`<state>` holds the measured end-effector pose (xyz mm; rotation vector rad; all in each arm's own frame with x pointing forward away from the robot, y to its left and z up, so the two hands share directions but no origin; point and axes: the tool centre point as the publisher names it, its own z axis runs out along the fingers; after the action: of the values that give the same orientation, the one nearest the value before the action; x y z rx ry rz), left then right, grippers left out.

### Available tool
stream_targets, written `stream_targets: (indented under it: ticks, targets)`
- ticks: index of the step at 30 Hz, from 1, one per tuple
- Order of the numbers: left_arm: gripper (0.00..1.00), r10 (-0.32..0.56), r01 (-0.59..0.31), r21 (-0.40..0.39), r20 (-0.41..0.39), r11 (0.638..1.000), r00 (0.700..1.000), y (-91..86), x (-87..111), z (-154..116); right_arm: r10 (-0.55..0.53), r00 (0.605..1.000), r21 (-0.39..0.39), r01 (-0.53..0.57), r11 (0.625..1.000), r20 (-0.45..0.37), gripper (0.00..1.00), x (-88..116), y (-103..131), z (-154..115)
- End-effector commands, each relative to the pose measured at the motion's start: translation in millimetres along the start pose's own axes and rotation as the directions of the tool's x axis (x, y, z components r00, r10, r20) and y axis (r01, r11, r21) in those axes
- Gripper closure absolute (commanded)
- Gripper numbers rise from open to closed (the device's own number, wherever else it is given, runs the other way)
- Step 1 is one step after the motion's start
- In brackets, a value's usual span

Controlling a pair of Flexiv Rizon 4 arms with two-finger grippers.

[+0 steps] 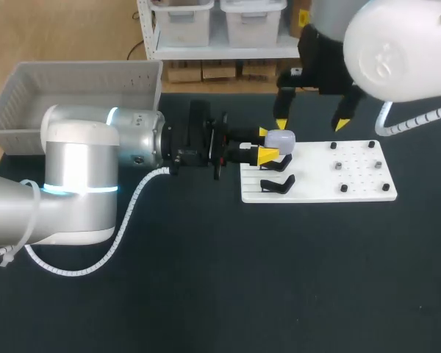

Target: Pick up each earbud case from the left stands, insert the matching earbuds, close the lid, and place the case in the box.

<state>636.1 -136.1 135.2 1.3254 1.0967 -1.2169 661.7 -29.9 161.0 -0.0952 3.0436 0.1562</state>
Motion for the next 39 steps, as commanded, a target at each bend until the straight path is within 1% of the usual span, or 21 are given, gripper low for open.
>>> stream_targets:
  ticks: [1,3,5,9,11,13,16,19,20,22,23,25,26,27,29,31,34,35,36,37,39]
  targets:
    - [1.0,0.002,-0.002,-0.005,0.0,1.0,1.0,-1.2,0.2,0,0.026,0.99,0.019,-0.028,0.999,0.142,0.0,15,-10,-24]
    - [1.0,0.002,-0.002,-0.005,0.0,1.0,1.0,-1.2,0.2,0,0.007,0.976,0.012,-0.01,1.0,0.216,0.0,20,-14,-42]
    - [1.0,0.002,-0.002,-0.005,0.0,1.0,1.0,-1.2,0.2,0,-0.042,0.961,0.009,0.041,0.999,0.272,0.0,31,-17,-63]
    - [1.0,0.008,-0.008,-0.072,0.002,0.997,1.0,1.4,-14.8,-20,-0.087,0.932,-0.01,0.096,0.995,0.353,0.0,54,-20,-91]
    - [1.0,0.01,-0.009,-0.12,0.006,0.993,1.0,3.7,-27.8,-33,-0.09,0.911,-0.029,0.111,0.993,0.403,0.0,68,-23,-106]
    - [1.0,0.026,-0.026,-0.149,-0.005,0.988,1.0,5.9,-37.8,-44,-0.084,0.896,-0.064,0.123,0.99,0.435,0.0,79,-25,-117]
    - [1.0,0.061,-0.066,-0.22,-0.028,0.973,0.998,11.9,-55.4,-69,-0.084,0.896,-0.064,0.123,0.99,0.435,0.0,79,-25,-117]
    - [1.0,0.094,-0.111,-0.302,-0.072,0.947,0.993,23.7,-64.2,-101,-0.084,0.896,-0.064,0.123,0.99,0.435,0.0,79,-25,-117]
    - [1.0,0.098,-0.124,-0.332,-0.095,0.935,0.991,29.0,-64.2,-113,-0.084,0.896,-0.064,0.123,0.99,0.435,0.0,79,-25,-117]
    - [1.0,0.095,-0.148,-0.409,-0.146,0.9,0.985,41.4,-62.6,-140,-0.084,0.896,-0.064,0.123,0.99,0.435,0.0,79,-25,-117]
    - [1.0,0.109,-0.181,-0.434,-0.185,0.883,0.977,48.3,-62.2,-150,-0.084,0.896,-0.064,0.123,0.99,0.435,0.0,79,-25,-117]
    - [1.0,0.107,-0.21,-0.515,-0.221,0.831,0.969,64.3,-61.8,-176,-0.084,0.896,-0.064,0.123,0.99,0.435,0.0,79,-25,-117]
    - [1.0,0.117,-0.232,-0.54,-0.24,0.809,0.964,70.9,-62.5,-187,-0.084,0.896,-0.064,0.123,0.99,0.435,0.0,79,-25,-117]
    - [1.0,0.123,-0.257,-0.574,-0.263,0.777,0.957,78.8,-62.6,-200,-0.084,0.896,-0.064,0.123,0.99,0.435,0.0,79,-25,-117]
    - [1.0,0.115,-0.272,-0.641,-0.276,0.718,0.954,92.5,-62.2,-226,-0.084,0.896,-0.064,0.123,0.99,0.435,0.0,79,-25,-117]
    - [1.0,0.099,-0.304,-0.678,-0.324,0.669,0.941,103.6,-59.4,-251,-0.084,0.896,-0.064,0.123,0.99,0.435,0.0,79,-25,-117]
    - [1.0,0.051,-0.316,-0.732,-0.36,0.603,0.931,117.1,-50.7,-284,-0.084,0.896,-0.064,0.123,0.99,0.435,0.0,79,-25,-117]
    - [1.0,0.044,-0.314,-0.742,-0.359,0.592,0.932,120.2,-48.1,-292,-0.084,0.896,-0.064,0.123,0.99,0.435,0.0,79,-25,-117]
    - [1.0,0.029,-0.327,-0.746,-0.383,0.579,0.923,124.4,-44.0,-302,-0.084,0.896,-0.064,0.123,0.99,0.435,0.0,79,-25,-117]
    - [1.0,0.017,-0.322,-0.759,-0.38,0.566,0.925,127.6,-40.6,-311,-0.084,0.896,-0.064,0.123,0.99,0.435,0.0,79,-25,-117]
    - [1.0,0.001,-0.328,-0.765,-0.393,0.554,0.92,132.6,-33.9,-322,-0.084,0.896,-0.064,0.123,0.99,0.435,0.0,79,-25,-117]
